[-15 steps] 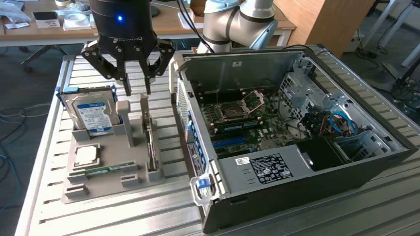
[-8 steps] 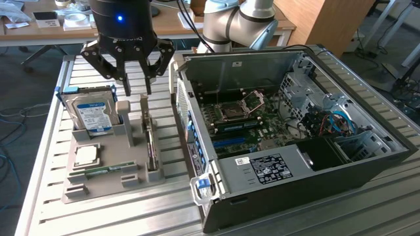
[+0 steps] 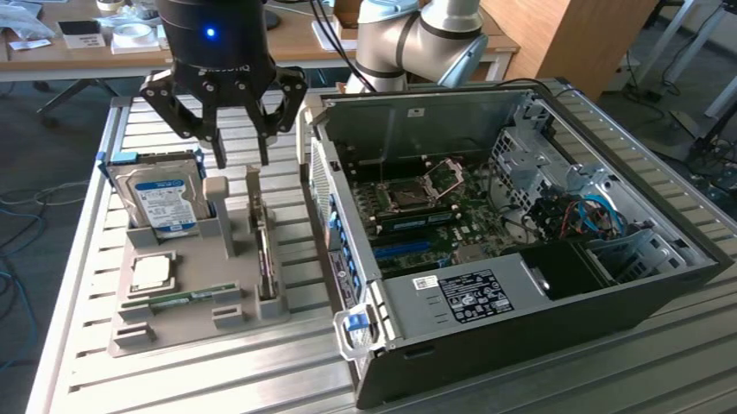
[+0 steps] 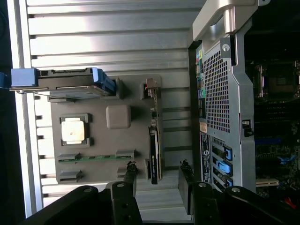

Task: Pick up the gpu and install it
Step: 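Pick up the gpu and move the gpu toward the slot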

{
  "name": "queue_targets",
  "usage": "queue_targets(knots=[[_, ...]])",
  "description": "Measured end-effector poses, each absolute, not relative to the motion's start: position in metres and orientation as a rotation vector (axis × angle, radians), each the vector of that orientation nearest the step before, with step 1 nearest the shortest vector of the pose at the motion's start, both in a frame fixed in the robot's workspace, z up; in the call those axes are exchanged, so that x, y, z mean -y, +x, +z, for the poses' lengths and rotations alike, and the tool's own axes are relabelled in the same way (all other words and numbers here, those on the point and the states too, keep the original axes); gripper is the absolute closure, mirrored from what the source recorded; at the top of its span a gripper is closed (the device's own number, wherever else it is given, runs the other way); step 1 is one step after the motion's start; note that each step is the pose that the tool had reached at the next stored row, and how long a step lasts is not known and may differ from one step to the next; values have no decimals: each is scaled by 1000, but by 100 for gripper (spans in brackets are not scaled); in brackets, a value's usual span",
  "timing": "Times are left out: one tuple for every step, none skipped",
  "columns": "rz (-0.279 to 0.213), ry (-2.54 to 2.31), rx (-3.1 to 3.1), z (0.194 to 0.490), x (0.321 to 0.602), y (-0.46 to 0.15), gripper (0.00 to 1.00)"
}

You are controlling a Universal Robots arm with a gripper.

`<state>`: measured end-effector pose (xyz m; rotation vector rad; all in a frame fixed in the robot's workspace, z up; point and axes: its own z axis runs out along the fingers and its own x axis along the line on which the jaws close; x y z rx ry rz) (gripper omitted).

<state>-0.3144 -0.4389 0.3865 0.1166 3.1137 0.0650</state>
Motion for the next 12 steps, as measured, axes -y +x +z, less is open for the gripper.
queue_targets(knots=[[65, 117, -3114, 386, 439, -314, 51], [65, 117, -3114, 385, 439, -314, 51], [65, 117, -3114, 384, 439, -314, 51], [65, 116, -3114, 383, 439, -314, 51], [65, 117, -3114, 382, 439, -314, 51], [65, 117, -3114, 381, 439, -314, 51], [65, 117, -3114, 380, 439, -314, 51], [65, 117, -3114, 379, 439, -314, 51], [65, 117, -3114, 379, 439, -314, 51], [65, 117, -3114, 378, 439, -314, 51], [65, 116, -3114, 378, 439, -314, 51], [65, 117, -3114, 378, 439, -314, 51]])
